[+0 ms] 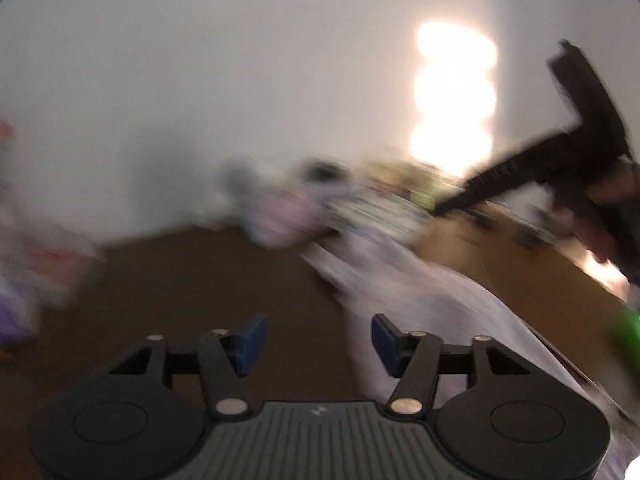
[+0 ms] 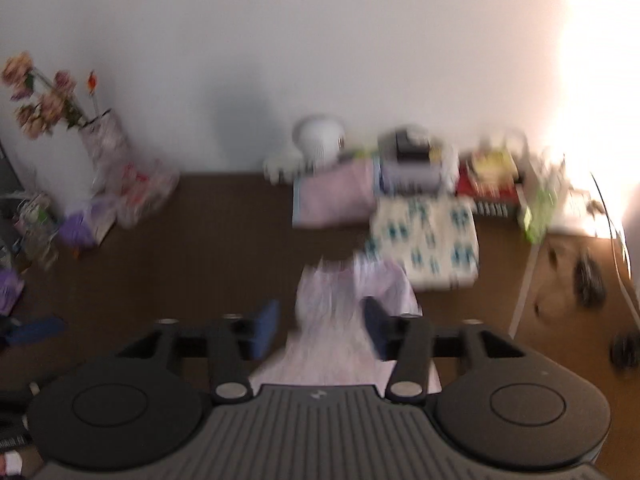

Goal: Fold clothes
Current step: 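Lift the pink floral dress with both grippers, letting it hang open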

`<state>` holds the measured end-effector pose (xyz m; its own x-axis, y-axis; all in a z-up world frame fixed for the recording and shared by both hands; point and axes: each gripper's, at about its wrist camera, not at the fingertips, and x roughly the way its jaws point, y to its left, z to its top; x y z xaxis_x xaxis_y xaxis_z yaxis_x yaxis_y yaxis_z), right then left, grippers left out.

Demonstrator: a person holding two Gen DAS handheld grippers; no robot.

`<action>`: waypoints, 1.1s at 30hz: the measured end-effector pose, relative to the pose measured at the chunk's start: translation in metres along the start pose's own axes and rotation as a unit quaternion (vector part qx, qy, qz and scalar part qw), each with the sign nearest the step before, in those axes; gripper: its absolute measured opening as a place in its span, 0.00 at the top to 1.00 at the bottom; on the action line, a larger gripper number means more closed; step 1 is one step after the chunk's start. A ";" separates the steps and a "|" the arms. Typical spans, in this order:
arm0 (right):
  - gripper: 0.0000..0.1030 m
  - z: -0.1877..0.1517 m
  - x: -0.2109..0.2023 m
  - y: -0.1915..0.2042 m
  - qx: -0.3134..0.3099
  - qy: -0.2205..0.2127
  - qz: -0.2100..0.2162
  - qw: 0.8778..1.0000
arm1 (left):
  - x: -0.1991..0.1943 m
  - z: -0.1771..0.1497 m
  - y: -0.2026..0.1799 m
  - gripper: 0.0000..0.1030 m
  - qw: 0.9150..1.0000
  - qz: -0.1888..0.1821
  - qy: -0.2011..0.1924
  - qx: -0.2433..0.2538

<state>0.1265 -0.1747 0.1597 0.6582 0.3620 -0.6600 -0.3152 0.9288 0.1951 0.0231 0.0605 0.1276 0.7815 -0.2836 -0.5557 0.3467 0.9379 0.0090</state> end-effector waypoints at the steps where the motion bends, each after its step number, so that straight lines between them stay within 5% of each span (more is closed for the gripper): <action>1: 0.31 -0.017 -0.005 -0.004 -0.007 -0.005 0.008 1.000 | 0.000 -0.021 -0.002 0.33 1.000 -0.017 0.007 -0.006; 5: 0.19 -0.098 -0.087 -0.002 -0.044 -0.040 0.044 0.997 | -0.030 -0.084 -0.033 0.26 0.996 -0.083 0.019 -0.034; 9: 0.19 -0.175 -0.121 -0.015 -0.043 -0.032 0.052 0.997 | -0.017 -0.130 -0.070 0.26 0.980 -0.172 0.059 -0.083; 13: 0.21 -0.229 -0.121 -0.024 0.014 0.042 0.041 0.998 | -0.009 -0.146 -0.072 0.27 0.977 -0.170 0.084 -0.093; 18: 0.21 -0.273 -0.137 -0.027 0.006 0.074 0.048 0.996 | -0.010 -0.161 -0.079 0.30 0.981 -0.144 0.103 -0.073; 21: 0.23 -0.292 -0.137 -0.032 0.035 0.068 0.057 0.995 | -0.022 -0.172 -0.086 0.53 0.980 -0.157 0.082 -0.093; 22: 0.23 -0.296 -0.133 -0.031 0.034 0.057 0.063 0.996 | -0.023 -0.173 -0.089 0.78 0.979 -0.157 0.077 -0.105; 23: 0.28 -0.299 -0.130 -0.030 0.032 0.045 0.068 0.996 | -0.021 -0.173 -0.091 0.97 0.978 -0.155 0.081 -0.112; 26: 0.98 -0.302 -0.119 -0.026 0.023 0.025 0.081 0.996 | -0.028 -0.171 -0.085 0.98 0.974 -0.168 0.048 -0.145; 29: 0.99 -0.286 -0.121 -0.025 0.012 -0.014 0.052 0.998 | -0.063 -0.148 -0.057 0.99 0.951 -0.218 -0.031 -0.216; 30: 0.99 -0.272 -0.135 -0.027 0.021 -0.046 0.061 0.997 | -0.077 -0.138 -0.046 0.99 0.940 -0.234 -0.061 -0.241; 33: 0.99 -0.225 -0.197 -0.029 0.015 -0.173 0.129 0.976 | -0.139 -0.095 -0.026 0.99 0.930 -0.222 -0.177 -0.234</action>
<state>-0.1479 -0.2907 0.1207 0.7529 0.5841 -0.3032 -0.4837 0.8035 0.3469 -0.1442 0.0941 0.1262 0.7650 -0.6346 -0.1093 0.4779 0.6732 -0.5643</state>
